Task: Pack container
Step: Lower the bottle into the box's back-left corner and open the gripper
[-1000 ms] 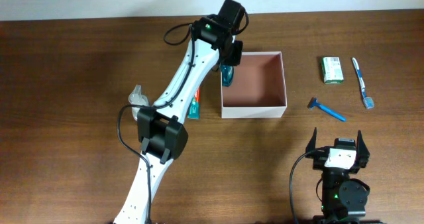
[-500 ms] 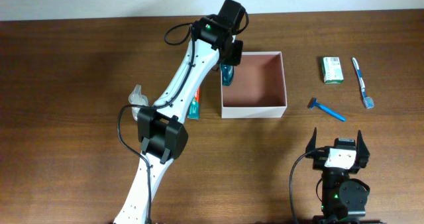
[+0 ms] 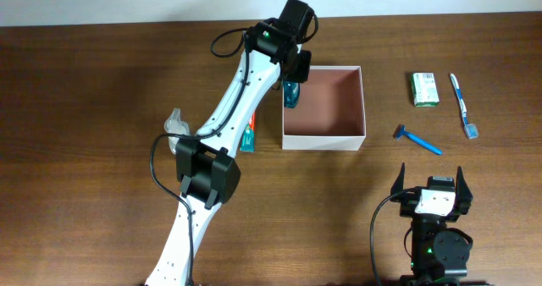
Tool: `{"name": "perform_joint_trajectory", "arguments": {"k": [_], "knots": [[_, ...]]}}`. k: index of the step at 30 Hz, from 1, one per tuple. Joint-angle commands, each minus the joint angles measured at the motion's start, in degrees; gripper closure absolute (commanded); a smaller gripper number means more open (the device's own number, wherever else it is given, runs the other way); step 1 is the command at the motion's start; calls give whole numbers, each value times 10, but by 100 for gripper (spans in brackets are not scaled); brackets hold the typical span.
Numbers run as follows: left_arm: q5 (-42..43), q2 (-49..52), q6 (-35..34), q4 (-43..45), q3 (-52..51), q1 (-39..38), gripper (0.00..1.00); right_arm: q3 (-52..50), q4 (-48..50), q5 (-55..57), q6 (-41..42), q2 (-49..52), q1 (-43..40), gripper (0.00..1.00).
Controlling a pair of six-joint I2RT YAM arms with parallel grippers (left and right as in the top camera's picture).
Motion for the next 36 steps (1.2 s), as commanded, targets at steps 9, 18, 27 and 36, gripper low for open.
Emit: {"name": "perform_joint_trajectory", "arguments": {"k": [9, 18, 27, 36], "knots": [[-6, -7, -5, 7, 7, 1, 54, -3, -5, 11, 2, -3, 4, 1], [-6, -7, -5, 20, 7, 1, 49, -3, -5, 11, 2, -3, 4, 1], [-6, -7, -2, 26, 23, 1, 46, -3, -5, 11, 2, -3, 4, 1], [-6, -7, 19, 24, 98, 1, 41, -3, -5, 11, 2, -3, 4, 1]]}}
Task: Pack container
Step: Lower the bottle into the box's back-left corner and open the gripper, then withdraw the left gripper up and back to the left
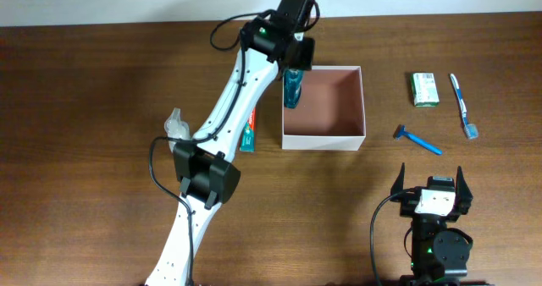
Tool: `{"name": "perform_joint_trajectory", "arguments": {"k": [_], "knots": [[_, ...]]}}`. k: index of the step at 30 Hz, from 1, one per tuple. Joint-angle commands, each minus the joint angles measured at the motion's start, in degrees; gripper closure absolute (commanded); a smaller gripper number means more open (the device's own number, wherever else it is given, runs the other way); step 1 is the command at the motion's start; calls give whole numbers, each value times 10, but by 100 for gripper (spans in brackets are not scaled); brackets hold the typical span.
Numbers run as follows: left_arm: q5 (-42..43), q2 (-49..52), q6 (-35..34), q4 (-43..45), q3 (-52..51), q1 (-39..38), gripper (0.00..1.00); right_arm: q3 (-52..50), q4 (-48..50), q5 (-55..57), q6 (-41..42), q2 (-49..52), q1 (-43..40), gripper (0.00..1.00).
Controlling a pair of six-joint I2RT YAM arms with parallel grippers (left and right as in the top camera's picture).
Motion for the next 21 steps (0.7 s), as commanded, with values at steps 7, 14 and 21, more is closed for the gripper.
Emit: {"name": "perform_joint_trajectory", "arguments": {"k": [7, 14, 21], "knots": [[-6, -7, 40, -64, 153, 11, 27, -3, -5, 11, 3, -3, 4, 1], [-15, -52, 55, -122, 185, 55, 14, -3, -5, 11, 3, -3, 4, 1], [-92, -112, 54, -244, 185, 134, 1, -3, -5, 11, 3, -3, 4, 1]]}}
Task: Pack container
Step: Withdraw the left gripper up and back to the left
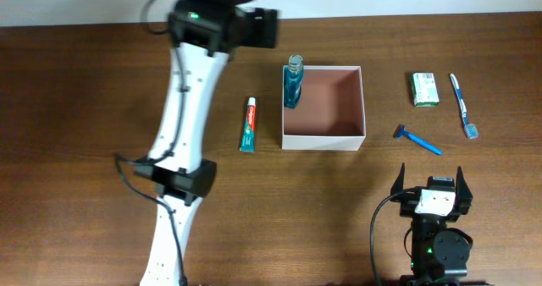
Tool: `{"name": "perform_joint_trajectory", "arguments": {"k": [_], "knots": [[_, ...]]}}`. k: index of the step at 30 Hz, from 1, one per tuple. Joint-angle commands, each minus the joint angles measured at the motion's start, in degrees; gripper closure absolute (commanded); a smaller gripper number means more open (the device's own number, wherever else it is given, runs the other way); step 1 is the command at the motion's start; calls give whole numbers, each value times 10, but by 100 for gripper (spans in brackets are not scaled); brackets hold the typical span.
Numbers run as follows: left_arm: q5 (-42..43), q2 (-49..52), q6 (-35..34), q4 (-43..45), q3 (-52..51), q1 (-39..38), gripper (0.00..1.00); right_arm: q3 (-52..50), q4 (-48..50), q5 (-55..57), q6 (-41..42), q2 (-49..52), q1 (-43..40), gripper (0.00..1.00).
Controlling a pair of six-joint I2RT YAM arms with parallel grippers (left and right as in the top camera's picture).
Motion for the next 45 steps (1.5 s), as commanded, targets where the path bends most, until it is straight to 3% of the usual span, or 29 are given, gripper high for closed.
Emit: {"name": "perform_joint_trajectory", "arguments": {"k": [1, 4, 9, 13, 20, 26, 45], "knots": [[-47, -63, 7, -43, 8, 48, 1, -3, -5, 11, 2, -3, 4, 1], [-36, -90, -7, -70, 7, 86, 1, -3, -5, 11, 2, -3, 4, 1], [54, -138, -5, -70, 5, 134, 1, -3, -5, 11, 2, -3, 4, 1], [53, -176, 26, -71, -21, 150, 1, -3, -5, 11, 2, -3, 4, 1], [38, -287, 33, -70, -222, 188, 1, -3, -5, 11, 2, -3, 4, 1], [39, -316, 33, -71, -358, 197, 1, -3, -5, 11, 2, -3, 4, 1], [70, -316, 50, -41, -622, 196, 0, -3, -5, 11, 2, -3, 4, 1]]}}
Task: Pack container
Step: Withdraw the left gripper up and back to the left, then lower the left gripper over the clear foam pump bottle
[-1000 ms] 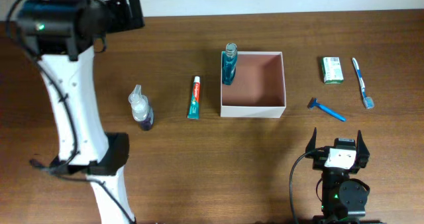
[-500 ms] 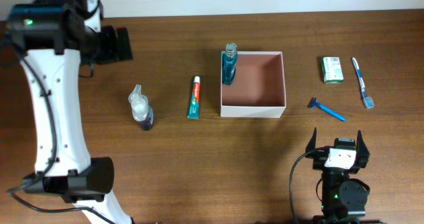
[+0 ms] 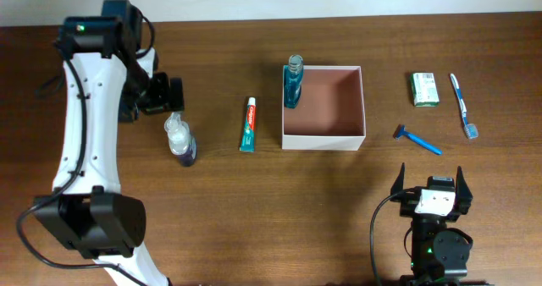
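The white box [image 3: 354,140] with a brown inside sits right of centre in the overhead view. A blue mouthwash bottle [image 3: 292,85] stands upright against its left wall, at the far left corner. Left of the box lies a toothpaste tube [image 3: 247,123]. A small clear bottle with purple liquid [image 3: 180,140] is further left. My left gripper [image 3: 163,95] hovers open just behind that bottle, holding nothing. My right gripper [image 3: 432,183] rests open at the near edge, empty.
To the right of the box lie a green soap box [image 3: 425,89], a blue-and-white toothbrush [image 3: 462,105] and a blue razor [image 3: 417,139]. The left arm [image 3: 85,134] spans the table's left side.
My left gripper has moved from the back of the table, left of the box, to the far left beside the small clear bottle. The mouthwash bottle and the right arm have not moved.
My left gripper held the mouthwash bottle at the box's left wall. Then the bottle stood upright there with the gripper still around its top. Then the gripper was away at the back, the bottle left standing. Now it is open by the small clear bottle.
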Tool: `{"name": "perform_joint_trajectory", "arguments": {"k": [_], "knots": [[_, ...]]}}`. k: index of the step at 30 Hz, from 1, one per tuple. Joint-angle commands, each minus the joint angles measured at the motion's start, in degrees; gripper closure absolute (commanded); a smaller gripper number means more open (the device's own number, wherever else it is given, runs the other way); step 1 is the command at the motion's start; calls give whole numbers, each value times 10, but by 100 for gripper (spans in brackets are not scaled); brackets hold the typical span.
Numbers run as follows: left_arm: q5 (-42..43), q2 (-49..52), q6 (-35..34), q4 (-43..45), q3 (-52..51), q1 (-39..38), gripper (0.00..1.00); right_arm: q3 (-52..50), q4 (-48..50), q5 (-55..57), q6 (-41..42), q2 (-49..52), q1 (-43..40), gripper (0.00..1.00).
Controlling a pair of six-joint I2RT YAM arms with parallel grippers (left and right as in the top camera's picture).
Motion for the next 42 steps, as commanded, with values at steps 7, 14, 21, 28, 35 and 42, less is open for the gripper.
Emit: {"name": "perform_joint_trajectory", "arguments": {"k": [7, 14, 21, 28, 35, 42], "knots": [[7, -8, 44, 79, -76, 1, 1, -3, -5, 11, 2, -3, 4, 1], [8, -8, 48, 146, -160, 1, 1, -3, -5, 11, 2, -3, 4, 1], [8, -8, 48, 185, -196, 1, 1, -3, -5, 11, 2, -3, 4, 1], [9, -8, 48, 205, -196, 1, 5, -3, -5, 11, 2, -3, 4, 1], [14, -8, 47, 207, -196, 1, 21, -3, -5, 11, 2, -3, 4, 1], [47, -8, 48, 191, -191, -12, 28, -3, -5, 11, 2, -3, 4, 1]]}}
